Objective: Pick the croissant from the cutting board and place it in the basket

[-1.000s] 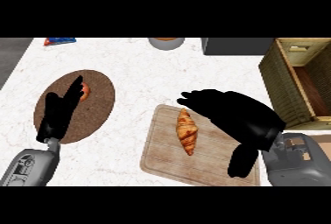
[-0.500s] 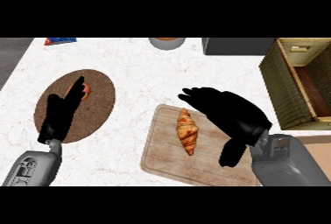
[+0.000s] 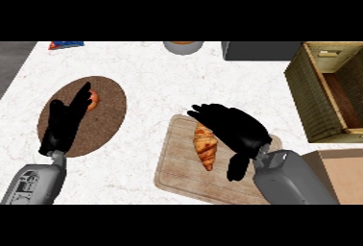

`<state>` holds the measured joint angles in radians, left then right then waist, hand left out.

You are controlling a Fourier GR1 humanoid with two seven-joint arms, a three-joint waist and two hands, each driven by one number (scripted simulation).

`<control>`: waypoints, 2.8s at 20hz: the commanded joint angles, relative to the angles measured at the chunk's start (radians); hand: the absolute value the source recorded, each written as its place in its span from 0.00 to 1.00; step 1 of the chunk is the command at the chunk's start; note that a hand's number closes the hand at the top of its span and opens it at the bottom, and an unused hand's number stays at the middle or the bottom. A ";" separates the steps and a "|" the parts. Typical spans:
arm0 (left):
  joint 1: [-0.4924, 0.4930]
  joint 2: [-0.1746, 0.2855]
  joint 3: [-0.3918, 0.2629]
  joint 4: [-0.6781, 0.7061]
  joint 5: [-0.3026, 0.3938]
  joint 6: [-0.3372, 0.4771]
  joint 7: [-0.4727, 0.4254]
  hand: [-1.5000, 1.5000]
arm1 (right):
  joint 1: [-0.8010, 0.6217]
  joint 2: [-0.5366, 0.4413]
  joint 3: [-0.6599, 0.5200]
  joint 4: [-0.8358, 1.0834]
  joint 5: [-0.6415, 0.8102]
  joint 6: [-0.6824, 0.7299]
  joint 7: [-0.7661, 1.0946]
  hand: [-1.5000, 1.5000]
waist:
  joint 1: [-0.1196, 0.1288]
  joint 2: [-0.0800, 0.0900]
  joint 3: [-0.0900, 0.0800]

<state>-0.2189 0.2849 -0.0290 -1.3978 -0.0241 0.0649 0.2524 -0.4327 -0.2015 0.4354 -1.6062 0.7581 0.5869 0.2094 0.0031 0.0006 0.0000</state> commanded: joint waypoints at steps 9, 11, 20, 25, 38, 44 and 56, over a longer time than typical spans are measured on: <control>0.025 -0.019 0.058 -0.003 -0.017 -0.061 -0.033 0.50 | 0.010 0.112 0.010 0.238 0.177 -0.146 -0.153 0.00 | 0.001 0.000 0.000; 0.018 -0.028 0.056 0.000 -0.046 -0.052 -0.030 0.50 | -0.075 0.139 -0.049 0.284 0.174 -0.120 -0.162 0.00 | 0.002 0.000 0.000; 0.062 -0.060 0.063 -0.069 -0.063 -0.068 -0.010 0.50 | 0.025 0.141 -0.048 0.335 0.259 -0.179 -0.239 0.00 | 0.002 -0.001 0.000; 0.062 -0.083 0.052 -0.072 -0.089 -0.062 0.001 0.50 | -0.050 0.199 -0.067 0.358 0.243 -0.123 -0.146 0.00 | 0.004 -0.001 0.000; -0.023 -0.100 0.101 0.040 -0.106 -0.072 -0.024 0.50 | -0.090 0.159 -0.085 0.584 0.315 -0.236 -0.320 1.00 | 0.001 0.001 0.000; -0.025 -0.095 0.107 0.001 -0.112 -0.074 0.012 0.50 | -0.059 0.177 -0.024 0.543 0.416 -0.338 -0.343 1.00 | 0.000 0.000 0.000; -0.025 -0.096 0.116 0.017 -0.111 -0.079 -0.009 0.50 | -0.220 0.169 -0.294 0.625 0.486 -0.289 0.118 1.00 | -0.010 0.002 -0.003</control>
<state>-0.2284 0.1894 0.0786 -1.3935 -0.1397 -0.0163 0.2403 -0.5762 -0.0391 0.2665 -1.0179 1.2313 0.2520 0.0928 -0.0012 -0.0021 -0.0028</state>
